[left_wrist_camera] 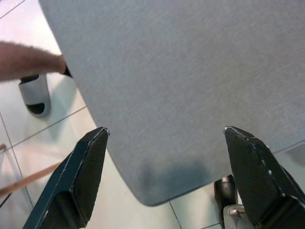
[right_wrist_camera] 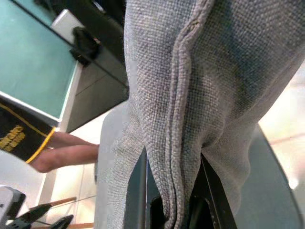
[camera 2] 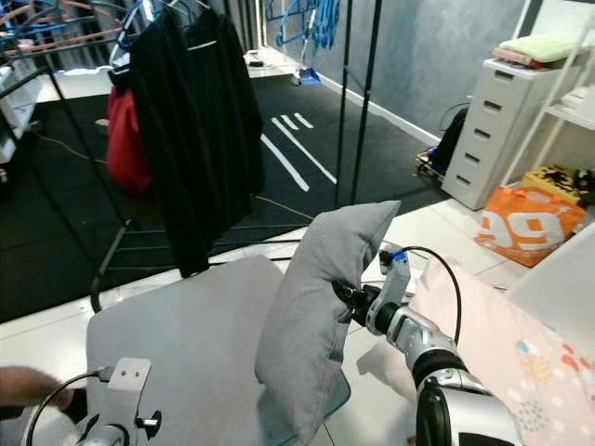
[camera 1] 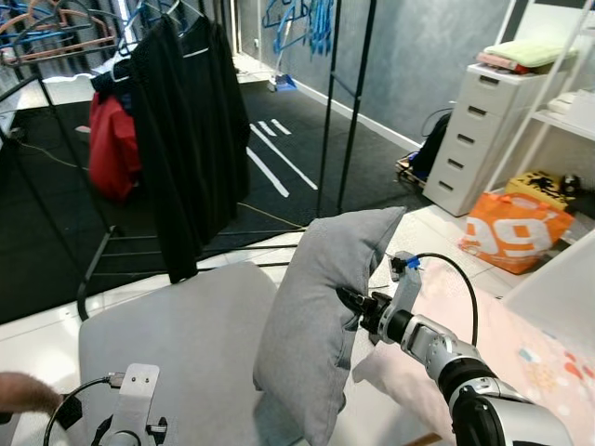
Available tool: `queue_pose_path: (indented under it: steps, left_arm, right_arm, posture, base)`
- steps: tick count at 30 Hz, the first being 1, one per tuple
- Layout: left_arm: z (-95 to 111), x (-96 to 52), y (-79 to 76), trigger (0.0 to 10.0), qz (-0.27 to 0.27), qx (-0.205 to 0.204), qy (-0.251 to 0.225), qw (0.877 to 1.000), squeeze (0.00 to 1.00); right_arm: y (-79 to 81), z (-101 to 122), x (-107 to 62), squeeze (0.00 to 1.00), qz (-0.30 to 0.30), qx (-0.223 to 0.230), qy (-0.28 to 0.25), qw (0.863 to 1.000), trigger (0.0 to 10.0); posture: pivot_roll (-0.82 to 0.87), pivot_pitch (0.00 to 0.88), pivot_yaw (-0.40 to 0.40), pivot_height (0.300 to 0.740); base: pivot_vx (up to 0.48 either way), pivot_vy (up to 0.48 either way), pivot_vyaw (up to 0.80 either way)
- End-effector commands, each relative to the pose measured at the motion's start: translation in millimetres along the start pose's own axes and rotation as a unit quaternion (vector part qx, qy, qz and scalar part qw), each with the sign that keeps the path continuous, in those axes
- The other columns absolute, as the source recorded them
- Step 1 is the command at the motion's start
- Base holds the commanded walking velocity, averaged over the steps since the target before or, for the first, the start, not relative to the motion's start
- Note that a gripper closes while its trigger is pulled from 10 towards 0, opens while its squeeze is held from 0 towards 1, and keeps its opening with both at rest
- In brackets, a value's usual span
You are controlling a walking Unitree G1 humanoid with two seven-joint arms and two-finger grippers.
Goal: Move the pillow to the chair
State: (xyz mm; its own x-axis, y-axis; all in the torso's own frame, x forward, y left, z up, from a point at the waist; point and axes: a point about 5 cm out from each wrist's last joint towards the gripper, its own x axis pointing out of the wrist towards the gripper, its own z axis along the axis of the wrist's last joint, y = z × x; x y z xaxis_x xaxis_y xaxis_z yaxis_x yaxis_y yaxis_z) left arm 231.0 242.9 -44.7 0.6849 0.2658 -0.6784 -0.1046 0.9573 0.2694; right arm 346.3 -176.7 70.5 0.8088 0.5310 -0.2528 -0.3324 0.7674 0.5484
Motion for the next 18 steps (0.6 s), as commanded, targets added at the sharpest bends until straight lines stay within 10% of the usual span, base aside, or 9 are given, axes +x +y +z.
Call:
queue_pose_path:
  steps: [1,6,7,18]
  left_arm:
    - [-4.9,-0.9,-0.7,10.0,-0.004,0.008,0.007,1.0,0.0]
    - [-5.8,-1.0,-1.3,10.0,-0.005,0.01,0.009,1.0,0.0]
    - [-6.0,-1.1,-1.5,10.0,-0.005,0.011,0.009,1.0,0.0]
    - [-8.6,-1.4,-3.2,10.0,-0.007,0.01,0.018,1.0,0.0]
  right_arm:
    - [-1.1,-0.5,-1.0,0.0,-0.002,-0.008,-0.004,1.0,0.0]
    - [-6.5,-9.8,-5.2,0.0,-0.017,-0.009,0.01,1.0,0.0]
    - [-8.2,-13.2,-6.1,0.0,-0.026,-0.016,0.018,0.999,10.0]
    - [-29.2,-65.9,-27.0,0.0,-0.122,-0.076,0.116,0.983,10.0]
  posture:
    - [-0.13,0.015,-0.045,0.74]
    - [-0.13,0.007,-0.046,0.74]
    - [-0.13,0.003,-0.048,0.74]
    - [-0.12,0.0,-0.052,0.74]
  base:
    - [0.0,0.0,0.0]
    - [0.0,0.0,0.0]
    - [0.0,0.0,0.0]
    - [-0.179,0.0,0.0]
